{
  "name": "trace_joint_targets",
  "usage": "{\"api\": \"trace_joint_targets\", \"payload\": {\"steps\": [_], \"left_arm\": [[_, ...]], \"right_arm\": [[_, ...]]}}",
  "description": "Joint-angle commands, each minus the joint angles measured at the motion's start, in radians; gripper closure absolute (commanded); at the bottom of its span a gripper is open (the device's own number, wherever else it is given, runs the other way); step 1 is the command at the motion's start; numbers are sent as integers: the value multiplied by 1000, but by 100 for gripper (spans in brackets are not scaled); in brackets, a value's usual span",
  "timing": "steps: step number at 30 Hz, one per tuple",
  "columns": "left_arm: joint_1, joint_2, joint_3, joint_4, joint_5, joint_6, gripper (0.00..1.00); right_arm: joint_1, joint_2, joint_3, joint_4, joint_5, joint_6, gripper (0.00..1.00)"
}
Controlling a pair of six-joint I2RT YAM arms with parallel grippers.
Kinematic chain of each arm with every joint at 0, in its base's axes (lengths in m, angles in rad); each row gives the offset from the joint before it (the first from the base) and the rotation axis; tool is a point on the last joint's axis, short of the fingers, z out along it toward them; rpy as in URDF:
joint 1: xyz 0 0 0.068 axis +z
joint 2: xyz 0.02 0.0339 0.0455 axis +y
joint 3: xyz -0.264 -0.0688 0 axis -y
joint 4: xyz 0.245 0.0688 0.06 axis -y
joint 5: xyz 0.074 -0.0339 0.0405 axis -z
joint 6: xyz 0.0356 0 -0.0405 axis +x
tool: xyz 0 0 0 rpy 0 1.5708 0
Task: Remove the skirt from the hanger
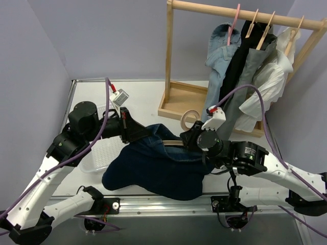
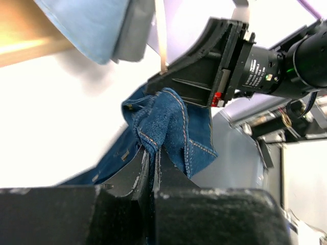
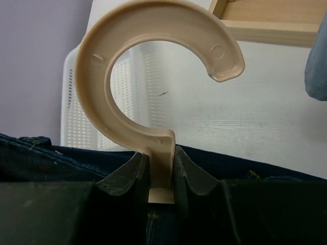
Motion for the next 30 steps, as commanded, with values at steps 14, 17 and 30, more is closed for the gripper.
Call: {"api": "trace_joint_targets", "payload": {"steps": [14, 17, 30], "left_arm": [[8, -139, 85, 75, 27, -23, 98], [8, -159, 97, 150, 81, -55, 98], [8, -184, 98, -22, -69, 25, 98]], "right_arm": [[-1, -226, -135, -275, 225, 232, 100], [-1, -223, -142, -312, 245, 264, 100], [-1, -365, -110, -430, 276, 320, 100]]}}
